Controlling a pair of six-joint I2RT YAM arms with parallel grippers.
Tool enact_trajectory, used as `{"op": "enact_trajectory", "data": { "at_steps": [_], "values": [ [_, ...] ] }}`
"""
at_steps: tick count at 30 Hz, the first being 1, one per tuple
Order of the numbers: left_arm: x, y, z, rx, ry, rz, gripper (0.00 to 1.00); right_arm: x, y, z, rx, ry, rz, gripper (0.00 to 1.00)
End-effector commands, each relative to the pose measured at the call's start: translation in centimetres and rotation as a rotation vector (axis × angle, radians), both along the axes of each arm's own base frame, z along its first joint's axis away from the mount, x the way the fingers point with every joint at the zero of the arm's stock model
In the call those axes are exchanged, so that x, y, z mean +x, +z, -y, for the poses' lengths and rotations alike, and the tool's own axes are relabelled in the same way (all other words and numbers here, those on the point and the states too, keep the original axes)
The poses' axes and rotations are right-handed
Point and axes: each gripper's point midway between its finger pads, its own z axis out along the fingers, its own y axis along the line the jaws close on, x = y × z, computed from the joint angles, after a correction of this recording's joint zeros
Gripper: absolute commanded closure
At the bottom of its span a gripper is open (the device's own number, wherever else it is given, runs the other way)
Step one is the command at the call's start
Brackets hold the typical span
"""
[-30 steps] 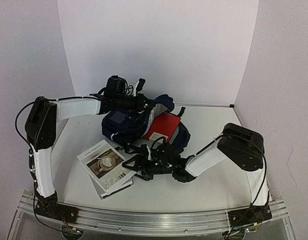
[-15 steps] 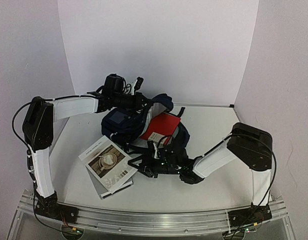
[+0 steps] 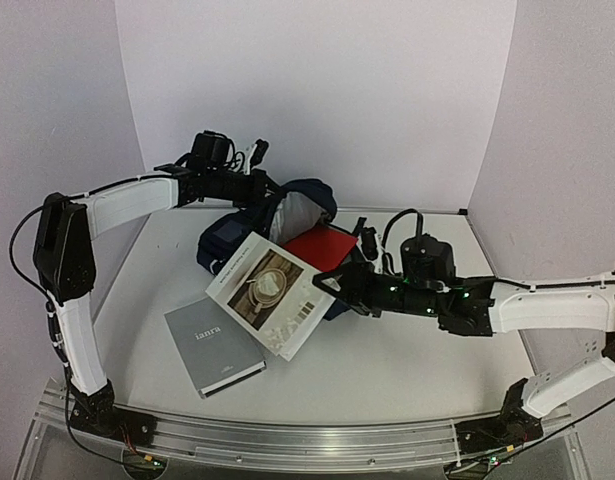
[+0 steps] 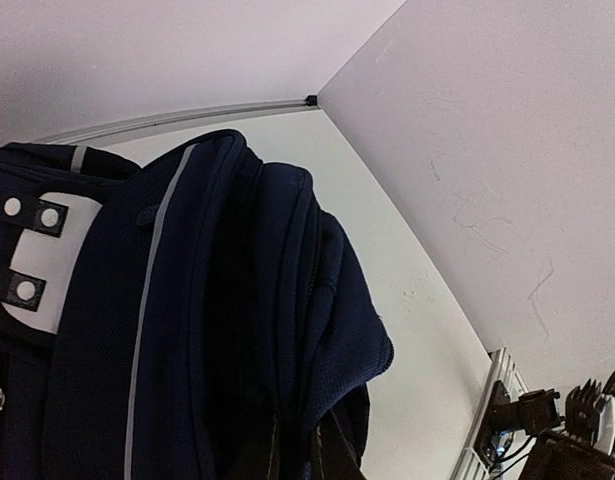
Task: Pack the student bag
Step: Place the book in the student bag.
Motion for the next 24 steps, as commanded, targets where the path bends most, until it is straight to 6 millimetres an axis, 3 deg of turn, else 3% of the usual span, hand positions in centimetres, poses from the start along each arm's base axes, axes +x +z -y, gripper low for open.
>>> {"op": "enact_trajectory", "data": {
  "at_steps": [1,4,9,18,24],
  "values": [
    [0.7,13.0,-3.7,-0.099,0.089,0.328,1.0,0.6,0.2,5.1,-0.076,-0.103,-0.012,0.59],
    [0.4,13.8,-4.2,-0.099,0.092,0.363,1.0,1.2,0.9,7.4,-0.07,-0.152,-0.02,0.59],
    [-1.5,16.0,-4.1,-0.115,0.019,0.468,1.0,2.5,0.6,9.1,-0.07,-0.196,-0.039,0.6],
    [-5.8,18.6,-3.6,-0.118,-0.171,0.647,1.0,6.2,-0.1,8.4,-0.081,-0.206,-0.07,0.6],
    [-6.7,20.6,-3.6,-0.105,-0.213,0.734,1.0,8.4,-0.3,8.0,0.09,-0.202,-0.165,0.61]
  ]
}}
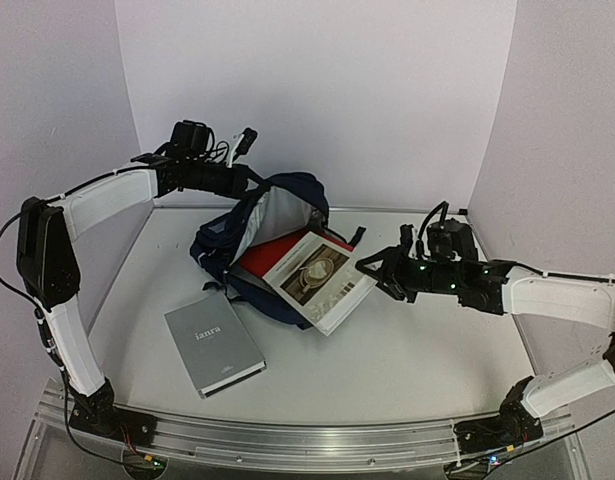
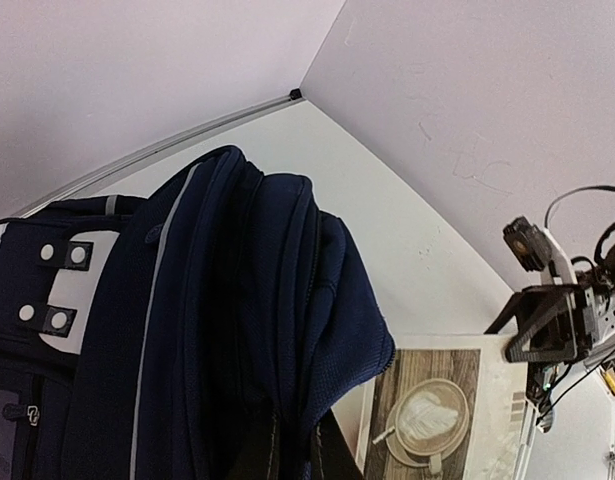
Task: Pack the student bag
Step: Place the book in the student bag.
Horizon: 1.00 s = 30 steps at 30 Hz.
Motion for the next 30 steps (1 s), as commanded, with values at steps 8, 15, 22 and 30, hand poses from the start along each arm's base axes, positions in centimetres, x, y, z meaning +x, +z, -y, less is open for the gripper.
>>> {"op": "enact_trajectory", "data": {
  "at_steps": [8,15,22,30],
  "values": [
    [-4.9,17.9,-0.3,-0.19,-0.168,0.566,1.0,4.1,3.7,-0.3,0.249,-0.069,-0.031,0.59],
    [-4.8,19.4,0.2,-0.229,-0.193,0.612,1.0,4.0,-4.1,-1.3,0.176,-0.06,-0.231,0.6],
    [-5.9,21.7,0.3,-0.302,-0.233,0.678,1.0,4.4,-10.1,-1.2,0.068,-0.119,-0.352,0.61],
    [-7.2,22.4,0.7,-0.358,-0.306,0.678,1.0,7.3,-12.3,-1.3,0.076,-0.264,-0.409,0.62]
  ]
}}
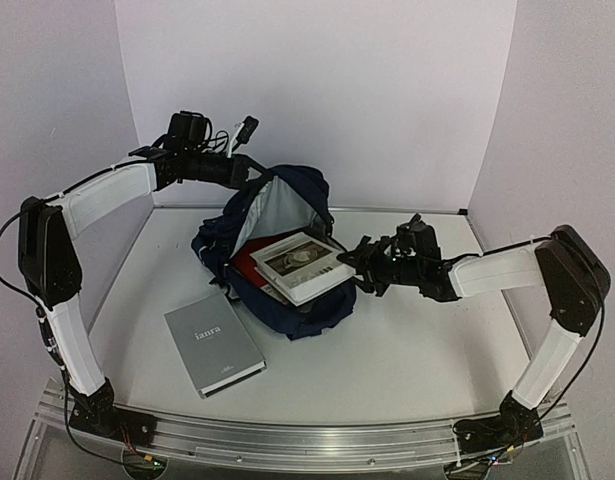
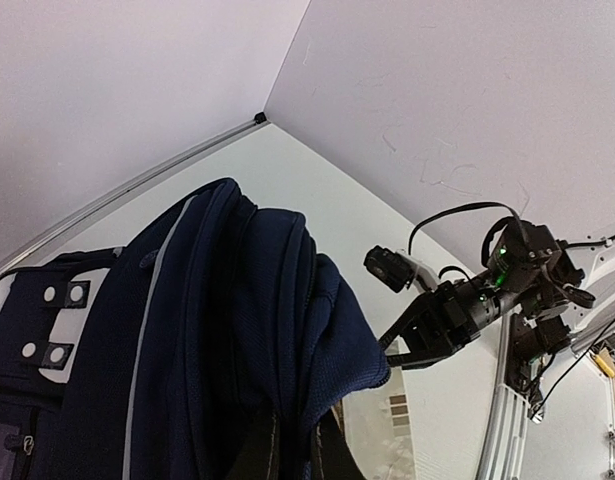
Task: Pack the student bag
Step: Place the book in the student bag.
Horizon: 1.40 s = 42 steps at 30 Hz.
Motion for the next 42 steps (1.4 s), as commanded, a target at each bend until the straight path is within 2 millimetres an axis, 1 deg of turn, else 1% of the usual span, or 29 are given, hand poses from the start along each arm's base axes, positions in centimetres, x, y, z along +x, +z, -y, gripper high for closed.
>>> {"op": "enact_trajectory", "data": {
  "at_steps": [1,5,10,12,13,18,22,26,30,32,35,37,39,42],
  "values": [
    [-6.7,19.4,-0.1,-0.326,-0.217,0.597,1.0,0.4,-6.2,2.0,-0.152,-0.129,-0.171,0.62],
    [-7.1,19.3,0.0,-0.333,-0.231,0.596,1.0,2.2,-6.4,1.5,-0.127,-0.182,-0.162,0.62],
    [-7.5,19.2,0.3,-0.344,-0.265,0.576,1.0,4.2,-8.7,0.7,-0.135,-0.216,-0.17,0.62],
    [-7.7,19.1,0.4,-0.348,-0.281,0.562,1.0,5.0,-9.4,0.4,-0.14,-0.226,-0.163,0.61],
    [-7.7,19.0,0.5,-0.35,-0.291,0.553,1.0,5.5,-9.4,0.2,-0.141,-0.232,-0.153,0.61],
    [-8.5,17.7,1.6,-0.357,-0.358,0.49,1.0,7.6,-11.5,-0.9,-0.165,-0.237,-0.142,0.59],
    [-9.1,16.5,2.5,-0.354,-0.418,0.442,1.0,9.5,-12.4,-2.1,-0.161,-0.239,-0.128,0.58],
    [-9.3,15.7,2.8,-0.348,-0.441,0.401,1.0,11.2,-13.3,-3.1,-0.15,-0.254,-0.122,0.57],
    [-9.6,14.5,3.0,-0.34,-0.449,0.363,1.0,13.8,-12.8,-3.6,-0.132,-0.291,-0.083,0.55],
    [-9.6,13.9,2.9,-0.337,-0.441,0.346,1.0,14.9,-12.6,-3.2,-0.137,-0.32,-0.06,0.54],
    [-9.0,12.6,2.9,-0.321,-0.393,0.323,1.0,16.3,-11.9,-2.1,-0.148,-0.36,-0.023,0.52],
    [-8.2,11.7,2.8,-0.296,-0.33,0.317,1.0,16.9,-11.0,-1.8,-0.162,-0.357,0.016,0.49],
    [-7.2,10.7,2.6,-0.265,-0.268,0.312,1.0,17.0,-9.8,-1.6,-0.174,-0.342,0.052,0.44],
    [-5.7,9.0,2.5,-0.223,-0.19,0.305,1.0,16.6,-7.3,-1.4,-0.189,-0.313,0.11,0.34]
  ]
}}
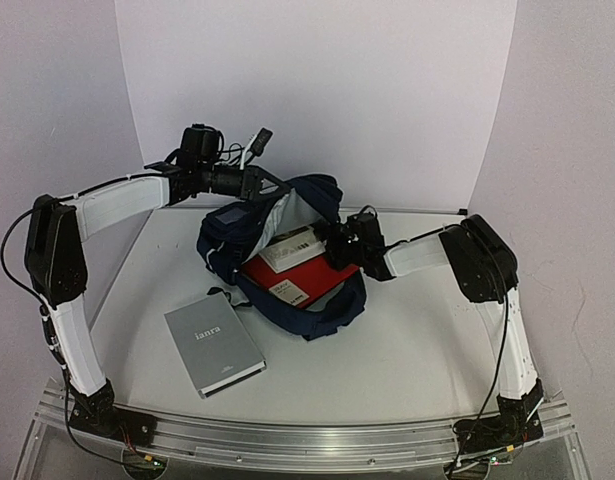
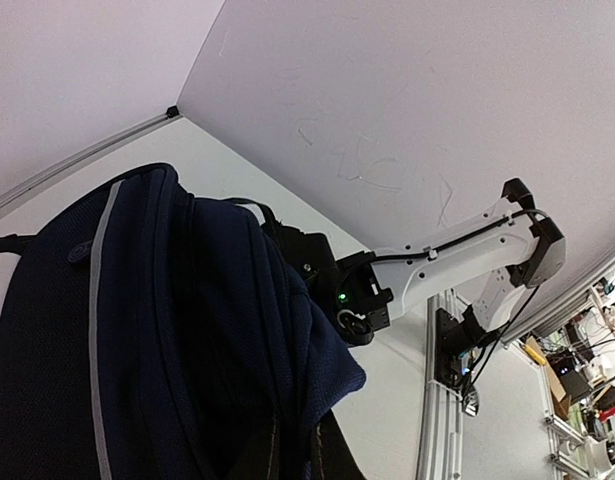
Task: Pack the student bag
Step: Place the book in the student bag, then pick up the book from the center of the board.
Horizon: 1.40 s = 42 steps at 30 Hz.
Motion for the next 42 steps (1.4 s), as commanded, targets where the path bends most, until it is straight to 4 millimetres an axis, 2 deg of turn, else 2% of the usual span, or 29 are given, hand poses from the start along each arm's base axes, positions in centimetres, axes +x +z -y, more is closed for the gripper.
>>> {"op": "enact_trajectory", "data": {
  "at_steps": [1,5,11,14,18,22,23,27,29,31,32,36,39,42],
  "values": [
    [-2.2,10.4,-1.0,-0.137,0.016,0.39,1.0,-0.5,-0.7,3.3,-0.157,-0.04,-0.015,0.3],
    [-0.5,8.9,-1.4,-0.115,0.081,0.358,1.0,-2.3,0.9,5.2,-0.188,-0.072,-0.004,0.15],
    [0.7,7.0,-1.8,-0.093,0.137,0.311,1.0,-5.7,2.3,8.7,-0.215,-0.134,-0.017,0.09],
    [1.1,5.7,-1.9,-0.068,0.158,0.276,1.0,-7.1,5.0,9.8,-0.256,-0.12,0.051,0.09],
    [1.7,4.7,-2.9,-0.045,0.225,0.242,0.99,-9.7,9.0,9.5,-0.335,-0.023,0.173,0.08],
    [1.2,3.9,-3.6,-0.052,0.252,0.2,0.88,-13.5,11.5,7.6,-0.41,0.145,0.268,0.07],
    [1.0,3.6,-3.6,-0.053,0.25,0.18,0.76,-14.5,11.8,6.9,-0.424,0.187,0.281,0.07],
    [-1.0,2.9,-3.7,-0.06,0.197,0.094,0.42,-18.5,12.2,5.0,-0.476,0.322,0.319,0.07],
    [-2.4,3.0,-3.9,-0.075,0.164,0.057,0.3,-20.4,12.5,4.4,-0.489,0.363,0.334,0.07],
    [-3.5,2.7,-4.7,-0.078,0.185,0.015,0.23,-22.2,13.0,3.7,-0.502,0.394,0.355,0.07],
    [-4.0,3.1,-5.4,-0.079,0.221,0.008,0.2,-23.0,13.3,3.3,-0.506,0.413,0.371,0.07],
    [-3.9,0.0,-9.7,0.014,0.48,-0.141,0.11,-26.0,14.3,1.6,-0.505,0.5,0.425,0.07],
    [-4.0,-4.6,-13.8,0.076,0.659,-0.319,0.09,-27.8,13.8,-0.8,-0.521,0.6,0.443,0.08],
    [-5.5,-10.3,-17.7,0.088,0.809,-0.517,0.08,-29.9,12.2,-4.3,-0.538,0.726,0.454,0.09]
  ]
}}
